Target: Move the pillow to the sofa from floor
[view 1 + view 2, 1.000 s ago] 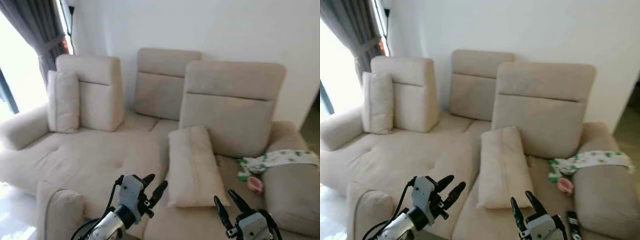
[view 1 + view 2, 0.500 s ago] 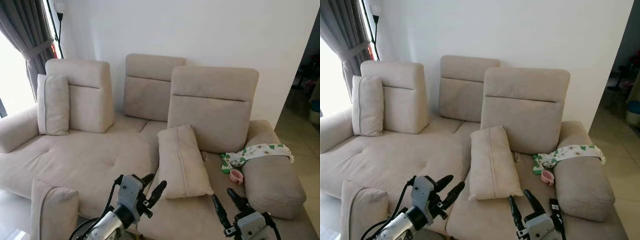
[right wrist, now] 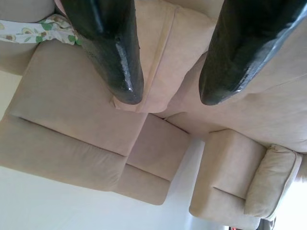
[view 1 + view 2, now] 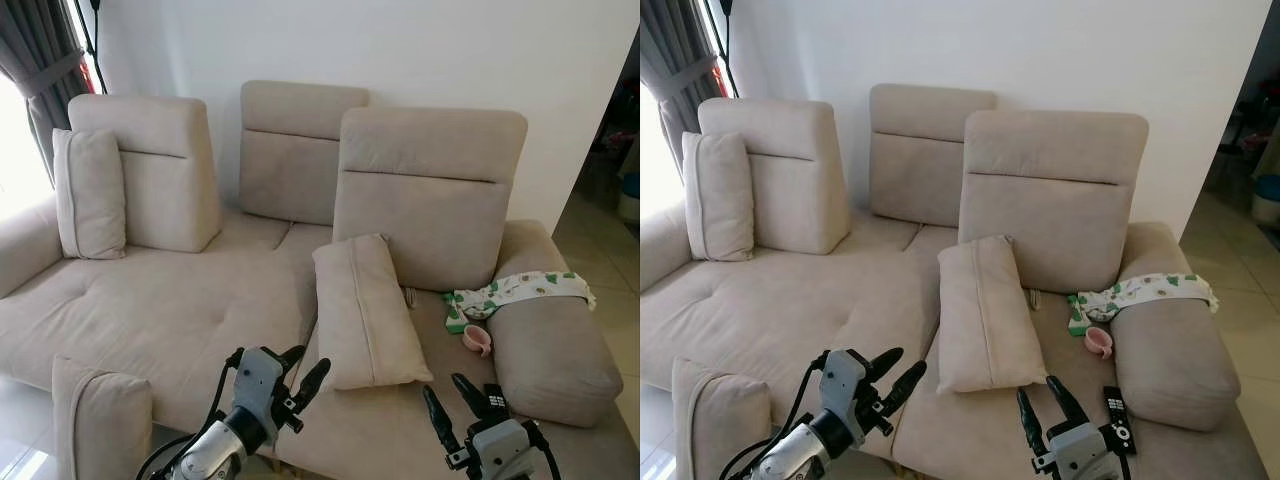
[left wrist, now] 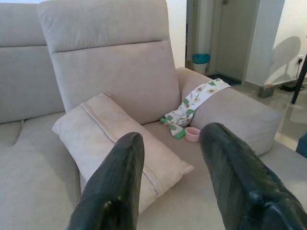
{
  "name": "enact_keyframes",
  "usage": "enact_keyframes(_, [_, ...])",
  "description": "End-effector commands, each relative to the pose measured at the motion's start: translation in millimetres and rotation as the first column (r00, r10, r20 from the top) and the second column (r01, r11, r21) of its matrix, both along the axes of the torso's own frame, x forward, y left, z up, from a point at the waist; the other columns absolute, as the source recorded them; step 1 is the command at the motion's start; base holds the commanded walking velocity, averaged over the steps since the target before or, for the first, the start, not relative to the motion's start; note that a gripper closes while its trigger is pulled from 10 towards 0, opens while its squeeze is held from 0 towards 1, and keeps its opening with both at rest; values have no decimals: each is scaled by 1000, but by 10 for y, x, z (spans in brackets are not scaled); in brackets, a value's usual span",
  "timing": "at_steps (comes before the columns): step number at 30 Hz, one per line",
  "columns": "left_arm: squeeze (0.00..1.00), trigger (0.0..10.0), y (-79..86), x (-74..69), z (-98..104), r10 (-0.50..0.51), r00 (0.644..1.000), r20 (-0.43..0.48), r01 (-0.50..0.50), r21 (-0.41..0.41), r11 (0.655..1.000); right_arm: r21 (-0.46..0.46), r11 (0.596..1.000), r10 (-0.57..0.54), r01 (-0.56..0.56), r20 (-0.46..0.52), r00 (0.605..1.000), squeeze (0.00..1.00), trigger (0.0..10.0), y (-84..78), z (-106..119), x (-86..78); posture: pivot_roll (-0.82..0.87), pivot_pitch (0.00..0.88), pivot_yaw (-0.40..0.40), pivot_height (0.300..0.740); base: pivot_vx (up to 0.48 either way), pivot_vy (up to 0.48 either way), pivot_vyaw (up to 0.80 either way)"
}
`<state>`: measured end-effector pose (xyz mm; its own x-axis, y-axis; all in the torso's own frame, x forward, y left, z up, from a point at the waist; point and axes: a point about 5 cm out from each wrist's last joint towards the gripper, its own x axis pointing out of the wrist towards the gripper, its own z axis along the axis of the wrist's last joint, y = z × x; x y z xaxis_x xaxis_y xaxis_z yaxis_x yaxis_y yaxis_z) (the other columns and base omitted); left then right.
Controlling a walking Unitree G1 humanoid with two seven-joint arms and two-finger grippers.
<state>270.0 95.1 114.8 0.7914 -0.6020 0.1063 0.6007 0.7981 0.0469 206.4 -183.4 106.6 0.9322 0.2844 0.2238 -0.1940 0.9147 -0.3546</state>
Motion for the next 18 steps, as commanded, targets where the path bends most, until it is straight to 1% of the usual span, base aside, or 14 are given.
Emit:
enact_keyframes(1, [0, 10000, 23, 5, -44, 9, 1000, -25, -9, 5, 1000, -7, 1000, 1, -1, -5, 1000, 0, 10000, 17, -5, 1, 96, 0, 30, 740, 0, 480, 0])
enact_keyframes(18, [0, 10000, 8, 11, -44, 3, 1000, -23, -3, 6, 1000, -2, 1000, -2, 2, -9, 1000, 0, 10000, 22, -23, 5, 93, 0, 31, 740, 0, 479, 0])
